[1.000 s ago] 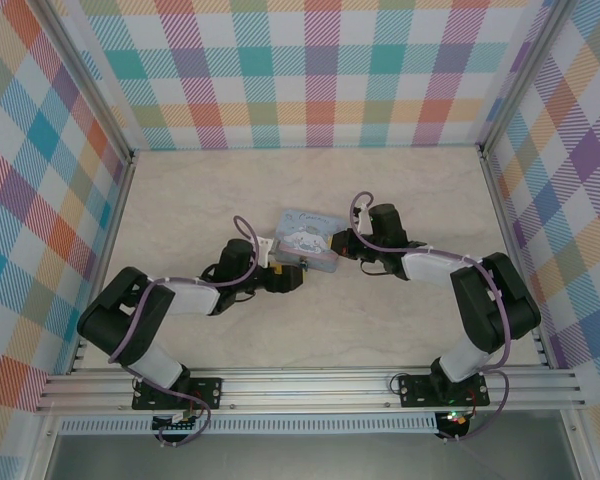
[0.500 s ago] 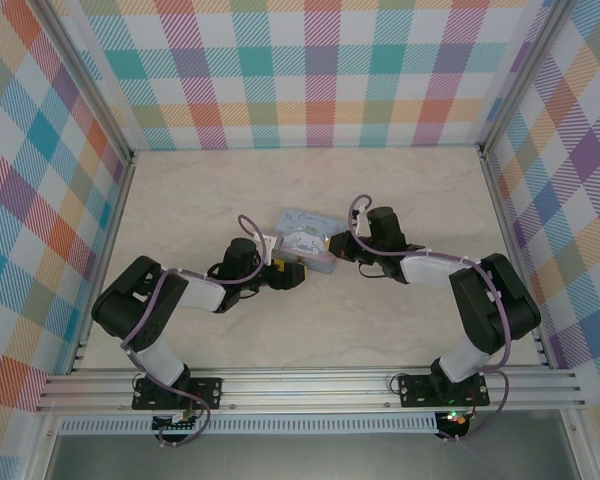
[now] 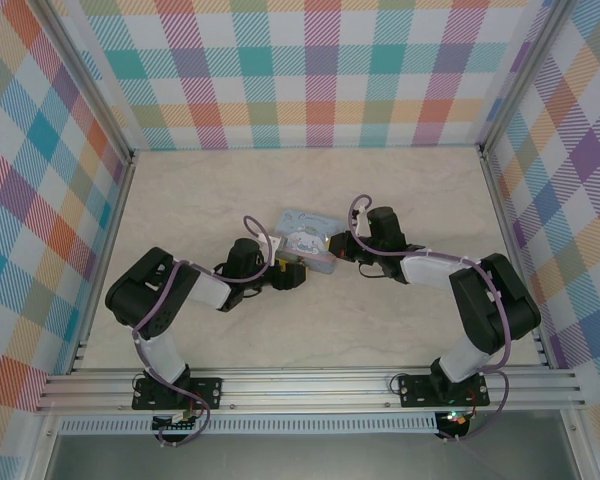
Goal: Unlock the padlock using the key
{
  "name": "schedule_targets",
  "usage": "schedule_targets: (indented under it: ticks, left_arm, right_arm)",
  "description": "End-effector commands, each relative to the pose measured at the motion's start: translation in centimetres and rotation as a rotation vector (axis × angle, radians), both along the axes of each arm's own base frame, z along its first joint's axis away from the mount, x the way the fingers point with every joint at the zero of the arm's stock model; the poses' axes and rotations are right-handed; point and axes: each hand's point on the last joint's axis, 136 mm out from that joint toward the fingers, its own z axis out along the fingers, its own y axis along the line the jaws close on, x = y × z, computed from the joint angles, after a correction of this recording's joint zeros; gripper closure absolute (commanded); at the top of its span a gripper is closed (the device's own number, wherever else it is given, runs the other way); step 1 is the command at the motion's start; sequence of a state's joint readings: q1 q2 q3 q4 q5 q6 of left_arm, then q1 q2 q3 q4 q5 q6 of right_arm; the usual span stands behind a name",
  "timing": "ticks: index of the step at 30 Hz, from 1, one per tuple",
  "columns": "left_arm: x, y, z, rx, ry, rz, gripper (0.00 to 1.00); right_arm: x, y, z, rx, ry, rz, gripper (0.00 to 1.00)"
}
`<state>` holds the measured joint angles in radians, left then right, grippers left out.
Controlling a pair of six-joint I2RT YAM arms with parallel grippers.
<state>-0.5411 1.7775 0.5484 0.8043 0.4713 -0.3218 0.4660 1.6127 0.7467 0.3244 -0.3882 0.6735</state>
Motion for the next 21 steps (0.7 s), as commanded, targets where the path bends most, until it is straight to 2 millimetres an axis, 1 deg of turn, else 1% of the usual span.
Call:
schedule_targets:
  ticks: [1,15,21]
  left_arm:
    - [0.1,-1.0,0.1,-0.022,-0.015,-0.034,0.30]
    - [-0.7,-2.4,-0.2,-0.027,0.001,-0.078,0.39]
    - [-0.1,-2.2,-0.5,-0.014,0.011,-0.023,0.44]
  right_arm:
    - [-2.7,-0.5,-3.2,-0.054,0.135,0.028,0.98]
    - [-2.8,-0.4,-3.0,-0.050,0.130,0.029,0.98]
    - [-2.9,-0.4,-3.0,-0.048,0.129,0.029,0.98]
